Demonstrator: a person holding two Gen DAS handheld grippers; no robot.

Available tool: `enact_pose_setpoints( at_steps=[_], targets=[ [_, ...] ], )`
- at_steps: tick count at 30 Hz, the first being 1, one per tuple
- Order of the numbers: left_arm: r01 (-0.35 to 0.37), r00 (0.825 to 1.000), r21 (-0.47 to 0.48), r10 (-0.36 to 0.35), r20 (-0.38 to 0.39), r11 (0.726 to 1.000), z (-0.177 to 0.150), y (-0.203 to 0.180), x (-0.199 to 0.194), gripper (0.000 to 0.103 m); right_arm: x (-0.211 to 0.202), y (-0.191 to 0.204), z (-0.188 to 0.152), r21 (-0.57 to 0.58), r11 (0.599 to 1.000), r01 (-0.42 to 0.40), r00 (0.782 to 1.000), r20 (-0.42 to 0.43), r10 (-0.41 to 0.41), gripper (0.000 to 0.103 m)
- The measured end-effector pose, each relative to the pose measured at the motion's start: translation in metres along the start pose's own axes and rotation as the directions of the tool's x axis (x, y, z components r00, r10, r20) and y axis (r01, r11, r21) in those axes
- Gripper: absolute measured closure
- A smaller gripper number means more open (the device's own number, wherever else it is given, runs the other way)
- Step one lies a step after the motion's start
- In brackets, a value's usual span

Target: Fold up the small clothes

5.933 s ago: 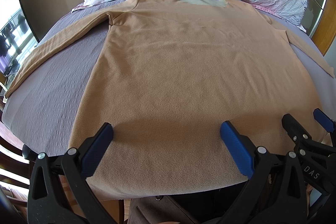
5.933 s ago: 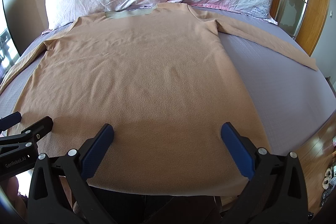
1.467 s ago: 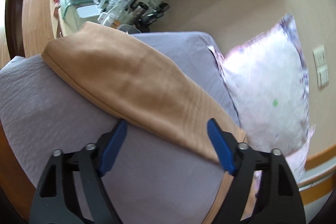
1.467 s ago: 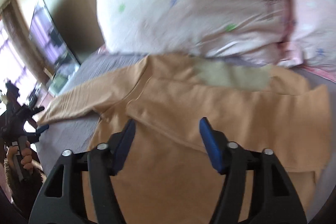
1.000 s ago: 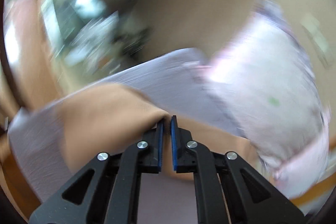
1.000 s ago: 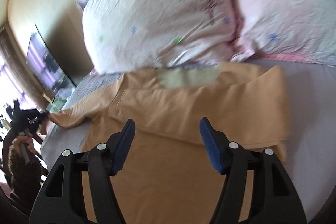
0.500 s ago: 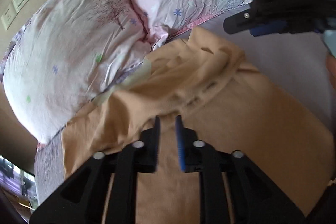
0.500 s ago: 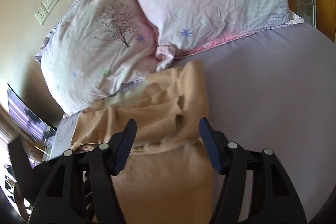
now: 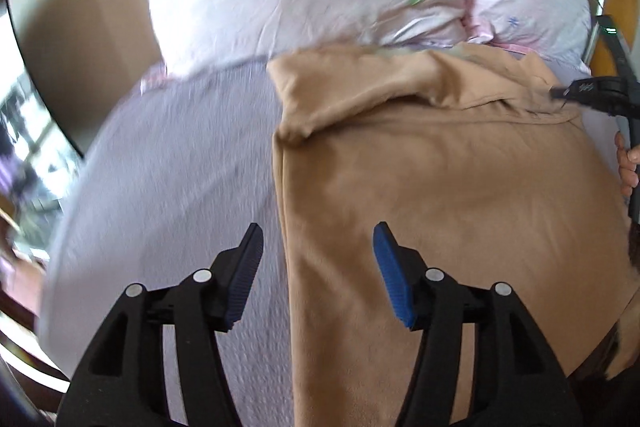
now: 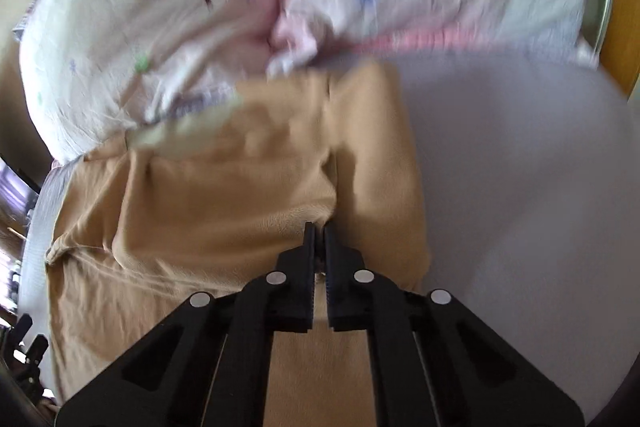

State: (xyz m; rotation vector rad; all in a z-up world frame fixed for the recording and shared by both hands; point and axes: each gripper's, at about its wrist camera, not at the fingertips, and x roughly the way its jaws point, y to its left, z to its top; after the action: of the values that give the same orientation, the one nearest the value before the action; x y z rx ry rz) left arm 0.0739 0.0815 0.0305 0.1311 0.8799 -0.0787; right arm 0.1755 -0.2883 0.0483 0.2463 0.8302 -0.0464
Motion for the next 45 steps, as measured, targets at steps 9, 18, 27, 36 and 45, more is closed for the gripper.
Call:
enact_pose_setpoints(
  at_steps=[9,18,27,36,45],
  targets=[
    [0.299,0.954,-0.150,-0.295,0.049,0.943,-0.036,0.042,-0.026,0.038,-0.077,-0.039,-0.044,0.009,0.968,-0.251,0.968,-0.006,0.251,0.032],
    [0.527,0.840,-0.289,-0.542,0.034,0.799,-0.155,0.098,-0.060,0.029,-0.178,-0.108,-0.193,-0.086,0.849,-0.521,0.848,-0.173,0.502,0.027],
    [0.597,0.767,-0.346,-0.642,-0.020,0.724,-0.158,0.059,0.001,0.034,-0.108,-0.110,-0.246,0.107,0.784,-0.611,0.736,-0.289,0.612,0.030],
    [0.707,0.676,-0.365,-0.731,0.098,0.605,-0.136,0.059,-0.033,0.099,-0.153,-0.089,-0.203,0.010,0.606,-0.795,0.600,-0.135,0.789,0.097],
    [0.648,0.760,-0.315,-0.563,0.325,0.693,0.069,0.075,-0.012,0.098,-0.113,-0.041,-0.008,-0.046,0.718,-0.695,0.699,0.191,0.689,0.097]
  ],
)
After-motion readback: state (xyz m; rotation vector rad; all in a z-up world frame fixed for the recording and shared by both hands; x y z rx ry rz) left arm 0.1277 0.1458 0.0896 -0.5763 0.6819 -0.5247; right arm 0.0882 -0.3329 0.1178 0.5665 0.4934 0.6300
